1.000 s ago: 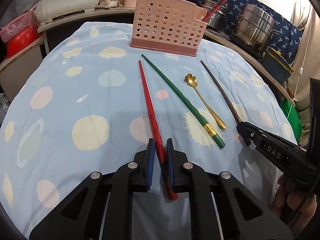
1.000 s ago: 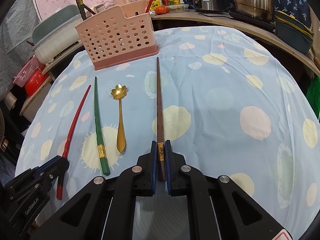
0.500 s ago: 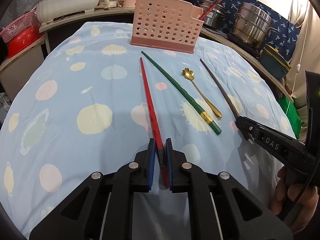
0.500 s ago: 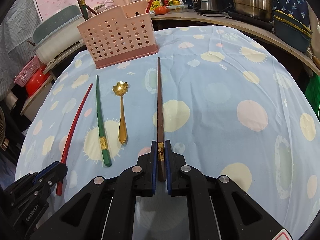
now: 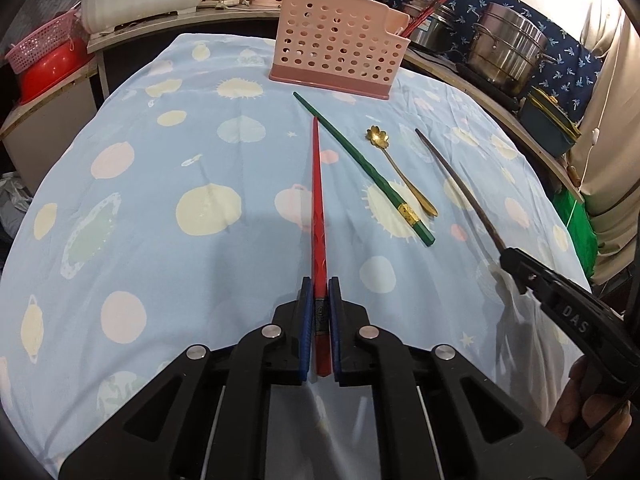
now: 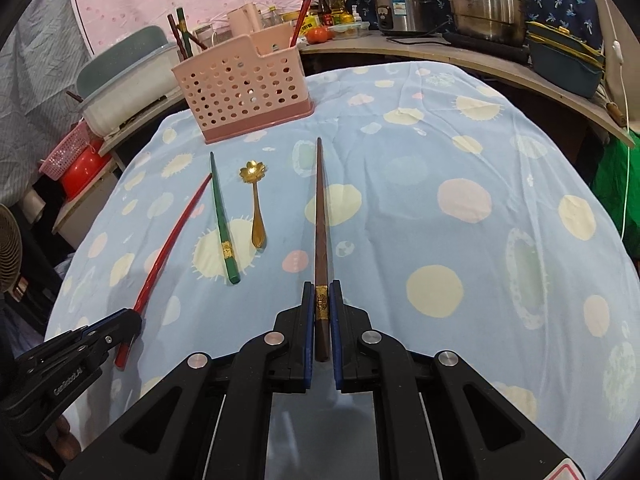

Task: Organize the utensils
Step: 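Carry both chopsticks into the pink basket and open both tools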

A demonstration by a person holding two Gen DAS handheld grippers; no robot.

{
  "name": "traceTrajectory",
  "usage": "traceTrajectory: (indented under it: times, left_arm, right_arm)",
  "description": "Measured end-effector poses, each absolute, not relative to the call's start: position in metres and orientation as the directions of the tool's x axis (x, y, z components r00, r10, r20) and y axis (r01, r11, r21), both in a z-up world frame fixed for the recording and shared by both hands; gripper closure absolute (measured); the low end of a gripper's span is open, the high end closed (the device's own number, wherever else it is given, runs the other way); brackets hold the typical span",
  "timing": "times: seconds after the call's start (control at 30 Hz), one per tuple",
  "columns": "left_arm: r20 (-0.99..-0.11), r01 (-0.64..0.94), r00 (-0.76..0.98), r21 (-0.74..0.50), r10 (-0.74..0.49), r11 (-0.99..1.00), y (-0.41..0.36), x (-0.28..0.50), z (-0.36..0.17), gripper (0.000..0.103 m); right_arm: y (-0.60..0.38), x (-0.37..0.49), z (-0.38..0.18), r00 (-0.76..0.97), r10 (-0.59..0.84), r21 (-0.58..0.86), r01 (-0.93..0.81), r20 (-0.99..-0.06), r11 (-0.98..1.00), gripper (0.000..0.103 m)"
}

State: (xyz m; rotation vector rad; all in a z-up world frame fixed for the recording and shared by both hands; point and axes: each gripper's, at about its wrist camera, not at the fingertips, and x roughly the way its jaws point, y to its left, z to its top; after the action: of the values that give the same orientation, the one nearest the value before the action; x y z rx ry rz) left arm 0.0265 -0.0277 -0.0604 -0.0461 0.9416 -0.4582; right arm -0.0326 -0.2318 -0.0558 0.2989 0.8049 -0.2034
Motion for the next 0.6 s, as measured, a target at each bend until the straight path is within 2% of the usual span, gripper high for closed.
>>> traceTrajectory:
  times: [0.3,0.6]
  left_arm:
    - [-0.739,0.355,0.532,-0.248,-0.413,0.902,-0.014,0.023,-0.03,0.096]
    - [-0.67,0.353,0.614,-0.241,-0.418,0.904,-0.001,0.024,0.019,0.096]
  right_arm:
    - [-0.24,-0.048,-0.024,0.719,-0.062,0.207,0.28,-0.692,0.937,0.095]
    - [-0.238,-0.053,0.005,0.765,-0.052,0.222,0.25,-0.642,0.942,0.095]
